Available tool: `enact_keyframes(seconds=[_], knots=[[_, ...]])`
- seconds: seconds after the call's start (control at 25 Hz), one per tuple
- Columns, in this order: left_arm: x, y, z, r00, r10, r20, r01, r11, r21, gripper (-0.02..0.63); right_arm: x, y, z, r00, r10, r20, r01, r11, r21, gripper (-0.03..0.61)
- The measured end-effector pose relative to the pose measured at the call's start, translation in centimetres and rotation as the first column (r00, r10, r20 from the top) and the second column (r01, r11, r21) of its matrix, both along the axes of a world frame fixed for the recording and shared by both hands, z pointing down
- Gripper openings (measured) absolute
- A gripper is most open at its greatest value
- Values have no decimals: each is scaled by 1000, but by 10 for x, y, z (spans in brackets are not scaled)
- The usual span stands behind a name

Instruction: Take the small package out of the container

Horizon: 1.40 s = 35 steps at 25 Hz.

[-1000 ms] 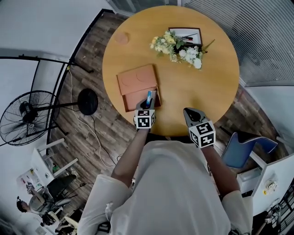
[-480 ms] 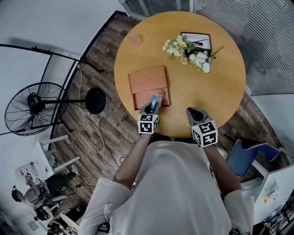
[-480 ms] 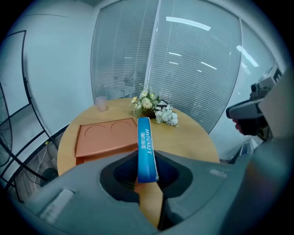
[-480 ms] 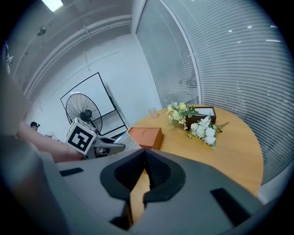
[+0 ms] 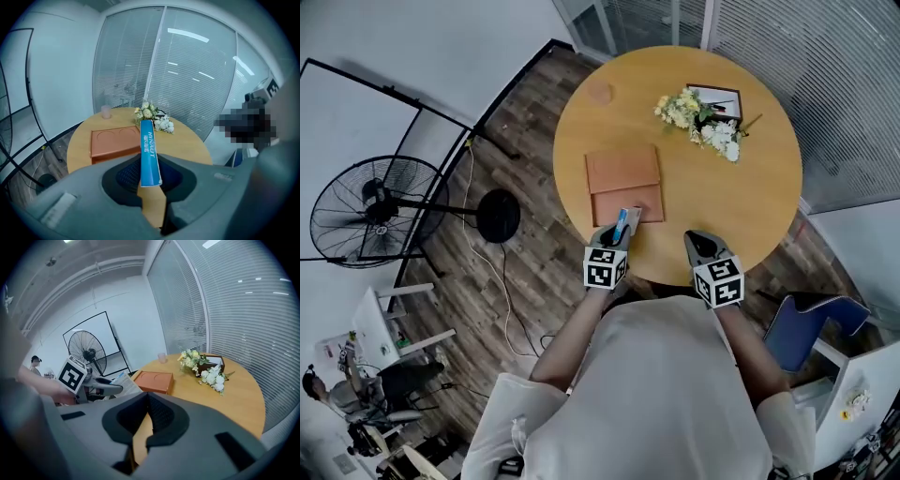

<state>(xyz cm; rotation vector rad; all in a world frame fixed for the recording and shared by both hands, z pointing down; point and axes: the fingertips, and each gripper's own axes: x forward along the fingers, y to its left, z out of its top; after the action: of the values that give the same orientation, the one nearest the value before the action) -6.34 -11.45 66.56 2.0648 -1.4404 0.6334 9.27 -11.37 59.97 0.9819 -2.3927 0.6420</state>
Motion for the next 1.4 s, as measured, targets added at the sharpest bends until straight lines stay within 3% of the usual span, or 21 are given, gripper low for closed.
enact_keyframes(seconds=[0.32, 0.56, 0.72, 1.0, 1.4], knots=[[-41, 63, -35, 999, -16, -52, 17, 999, 28, 74, -39, 61, -32, 999, 4, -48, 0, 997, 78, 3], [-57, 107, -70, 996, 21, -81, -14, 996, 90, 74, -63, 121, -60, 995, -26, -99, 42, 985, 168, 3], [-59, 130, -93, 995, 41, -90, -29, 992, 125, 74, -59, 145, -73, 995, -6, -95, 23, 982, 188, 3], [-60, 157, -132, 999, 40, -27, -34, 981, 192, 74, -37, 160, -110, 998, 31, -48, -18, 968, 251, 3], [-70, 174, -188, 996, -71, -60, 85, 961, 262, 74, -21, 147, -148, 999, -34, 14, 29, 958, 284, 3]])
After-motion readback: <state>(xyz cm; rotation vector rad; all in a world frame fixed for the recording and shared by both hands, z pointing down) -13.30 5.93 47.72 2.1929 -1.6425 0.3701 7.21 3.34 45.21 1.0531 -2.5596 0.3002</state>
